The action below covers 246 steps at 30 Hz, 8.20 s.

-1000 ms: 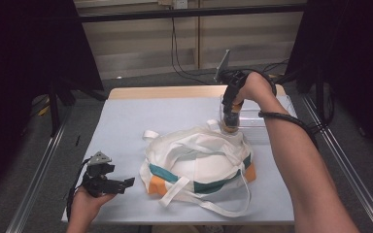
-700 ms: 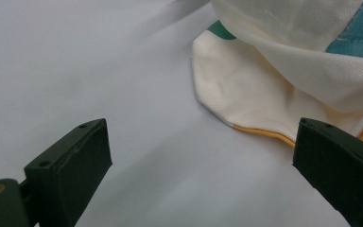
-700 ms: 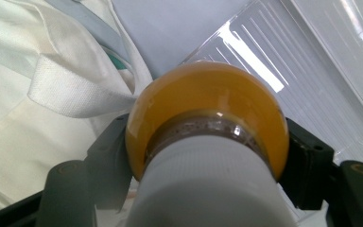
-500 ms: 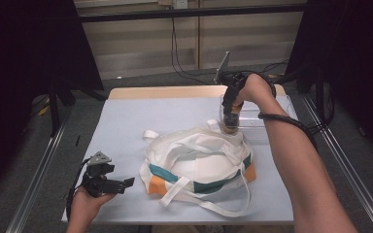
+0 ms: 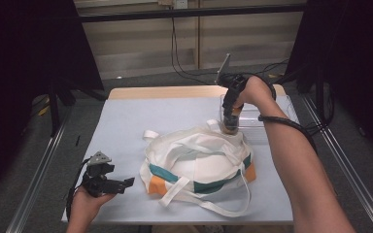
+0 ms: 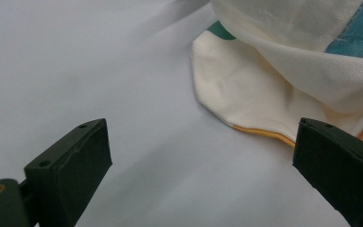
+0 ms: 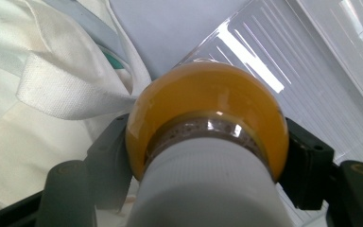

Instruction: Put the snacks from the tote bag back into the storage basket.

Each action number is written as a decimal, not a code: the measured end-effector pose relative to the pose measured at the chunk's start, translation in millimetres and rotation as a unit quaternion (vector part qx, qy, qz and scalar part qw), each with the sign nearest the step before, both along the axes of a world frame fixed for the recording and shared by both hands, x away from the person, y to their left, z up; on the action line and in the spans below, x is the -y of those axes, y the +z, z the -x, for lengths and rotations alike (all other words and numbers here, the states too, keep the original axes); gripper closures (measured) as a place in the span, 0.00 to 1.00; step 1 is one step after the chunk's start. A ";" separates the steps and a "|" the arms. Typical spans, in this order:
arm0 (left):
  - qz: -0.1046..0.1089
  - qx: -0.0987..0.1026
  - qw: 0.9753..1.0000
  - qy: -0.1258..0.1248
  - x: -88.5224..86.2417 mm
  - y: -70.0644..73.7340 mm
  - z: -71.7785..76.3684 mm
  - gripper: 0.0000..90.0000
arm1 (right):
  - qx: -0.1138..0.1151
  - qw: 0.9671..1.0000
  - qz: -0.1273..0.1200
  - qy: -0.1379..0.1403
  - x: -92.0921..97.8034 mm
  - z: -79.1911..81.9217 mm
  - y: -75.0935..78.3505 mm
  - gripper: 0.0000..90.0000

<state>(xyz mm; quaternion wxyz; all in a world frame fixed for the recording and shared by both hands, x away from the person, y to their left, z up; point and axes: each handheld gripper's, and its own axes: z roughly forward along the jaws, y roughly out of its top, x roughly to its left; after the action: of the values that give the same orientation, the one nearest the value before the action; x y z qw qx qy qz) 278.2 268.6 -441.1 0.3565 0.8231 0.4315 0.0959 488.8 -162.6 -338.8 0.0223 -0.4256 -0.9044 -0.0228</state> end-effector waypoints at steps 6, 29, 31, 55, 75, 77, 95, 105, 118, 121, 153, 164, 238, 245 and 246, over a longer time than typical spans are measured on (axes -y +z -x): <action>-0.001 0.000 1.000 -0.001 -0.4 0.3 0.0 0.05 | 0.000 1.000 0.001 -0.002 -0.5 0.9 -1.2 0.34; 0.001 0.000 1.000 -0.001 -0.4 0.3 -0.1 0.05 | -0.002 1.000 0.005 -0.005 -0.8 1.6 -7.8 0.33; 0.001 0.000 1.000 -0.001 -0.3 0.3 -0.1 0.05 | -0.002 1.000 0.006 -0.004 -1.2 1.6 -7.8 0.33; 0.002 -0.001 1.000 0.000 0.8 -0.4 0.1 0.05 | -0.004 1.000 0.001 -0.005 0.1 1.7 -15.6 0.33; -0.001 -0.002 1.000 -0.002 0.1 0.4 0.7 0.05 | 0.004 1.000 -0.017 -0.025 7.8 1.0 -17.8 0.33; 0.003 -0.001 1.000 -0.001 1.0 0.0 1.0 0.05 | 0.008 1.000 -0.016 -0.025 8.3 1.5 -18.1 0.33; 0.003 0.002 1.000 -0.004 4.0 0.9 1.1 0.05 | 0.027 0.999 -0.007 -0.041 14.3 6.8 -12.0 0.16; -0.004 0.002 1.000 -0.007 2.5 2.1 0.9 0.05 | 0.030 0.999 -0.015 -0.037 16.1 15.1 -6.0 0.14; 0.003 -0.003 1.000 -0.006 5.0 0.4 0.2 0.05 | 0.029 0.999 -0.016 -0.027 20.0 26.0 -0.2 0.13; 0.003 -0.002 1.000 -0.006 4.9 0.6 0.2 0.05 | 0.029 0.999 -0.018 -0.027 21.7 27.8 0.2 0.13; -0.005 -0.003 1.000 -0.006 7.8 0.6 0.5 0.05 | 0.037 0.999 -0.026 -0.010 43.9 68.2 9.2 0.13; -0.001 -0.002 1.000 -0.005 8.0 0.0 0.6 0.05 | 0.041 0.999 -0.029 -0.006 53.0 81.3 11.4 0.12; -0.013 -0.012 1.000 -0.009 12.2 -1.0 1.1 0.05 | 0.037 0.997 -0.055 0.045 79.7 157.3 -33.0 0.11; -0.014 -0.012 1.000 -0.009 12.4 -1.0 1.2 0.05 | 0.033 0.997 -0.056 0.043 82.3 163.1 -41.8 0.11; -0.015 -0.013 1.000 -0.010 12.4 -0.9 1.1 0.05 | 0.035 0.997 -0.057 0.043 82.7 163.7 -43.3 0.11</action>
<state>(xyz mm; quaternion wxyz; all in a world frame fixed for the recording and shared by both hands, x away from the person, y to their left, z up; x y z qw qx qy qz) 277.1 256.2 -442.0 0.3398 0.8337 0.4263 0.0881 325.1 -245.3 -382.1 0.0154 -0.3835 -0.9192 -0.0880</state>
